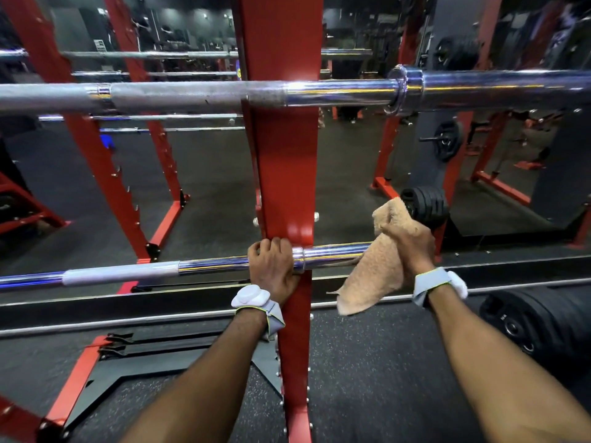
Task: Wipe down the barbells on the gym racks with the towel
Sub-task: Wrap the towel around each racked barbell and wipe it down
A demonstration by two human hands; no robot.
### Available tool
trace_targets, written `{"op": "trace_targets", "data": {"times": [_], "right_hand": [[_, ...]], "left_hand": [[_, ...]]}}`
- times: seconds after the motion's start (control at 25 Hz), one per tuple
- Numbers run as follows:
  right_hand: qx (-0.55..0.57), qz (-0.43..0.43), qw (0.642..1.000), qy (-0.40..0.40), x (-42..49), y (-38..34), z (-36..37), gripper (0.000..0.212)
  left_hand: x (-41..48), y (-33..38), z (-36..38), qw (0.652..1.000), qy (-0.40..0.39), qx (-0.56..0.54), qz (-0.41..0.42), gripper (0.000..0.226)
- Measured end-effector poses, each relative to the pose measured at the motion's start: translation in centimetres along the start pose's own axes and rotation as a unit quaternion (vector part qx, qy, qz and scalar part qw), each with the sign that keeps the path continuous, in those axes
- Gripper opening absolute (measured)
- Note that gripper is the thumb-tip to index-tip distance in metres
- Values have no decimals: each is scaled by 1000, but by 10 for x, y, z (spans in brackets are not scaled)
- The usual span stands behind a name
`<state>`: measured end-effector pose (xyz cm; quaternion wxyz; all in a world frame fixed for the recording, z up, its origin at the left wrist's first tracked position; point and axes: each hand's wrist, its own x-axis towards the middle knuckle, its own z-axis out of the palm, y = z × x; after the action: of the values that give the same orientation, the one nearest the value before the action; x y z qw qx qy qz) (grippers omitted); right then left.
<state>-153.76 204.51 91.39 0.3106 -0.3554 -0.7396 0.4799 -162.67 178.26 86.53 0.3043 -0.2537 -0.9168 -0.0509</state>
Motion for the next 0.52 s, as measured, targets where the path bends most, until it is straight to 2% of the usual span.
{"op": "trace_targets", "data": {"times": [0.04,0.08,0.12,0.16,0.2,0.24,0.32,0.4,0.44,0.48,0.52], "right_hand": [[167,51,984,-27,1,0,-4,38],[297,104,949,-35,-2,5,-6,31],[367,141,919,-29,-6,12,-4,30],[393,150,907,-11,-11,21,1,32],[395,137,908,8,-15,28,7,36],[360,122,924,33,-17,34,13,44],[174,93,978,74,-18,36,19,64],[33,52,994,94,-13,26,18,64],[35,49,995,84,-9,18,13,55],[114,62,990,54,-5,12,10,41],[233,85,968,20,-4,10,6,25]], "left_hand": [[0,0,0,1000,2,0,-1,50],[0,1,-1,1000,2,0,-2,50],[0,0,-1,1000,2,0,-3,50],[0,0,-1,1000,2,0,-1,50],[0,0,0,1000,0,0,1,50],[0,-1,0,1000,-1,0,0,50],[1,0,1,1000,-2,-6,-7,50],[1,1,1,1000,3,-10,-10,50],[1,1,1,1000,4,-11,-11,50],[0,1,1,1000,5,-14,-11,49],[0,1,1,1000,7,-15,-9,48]]}}
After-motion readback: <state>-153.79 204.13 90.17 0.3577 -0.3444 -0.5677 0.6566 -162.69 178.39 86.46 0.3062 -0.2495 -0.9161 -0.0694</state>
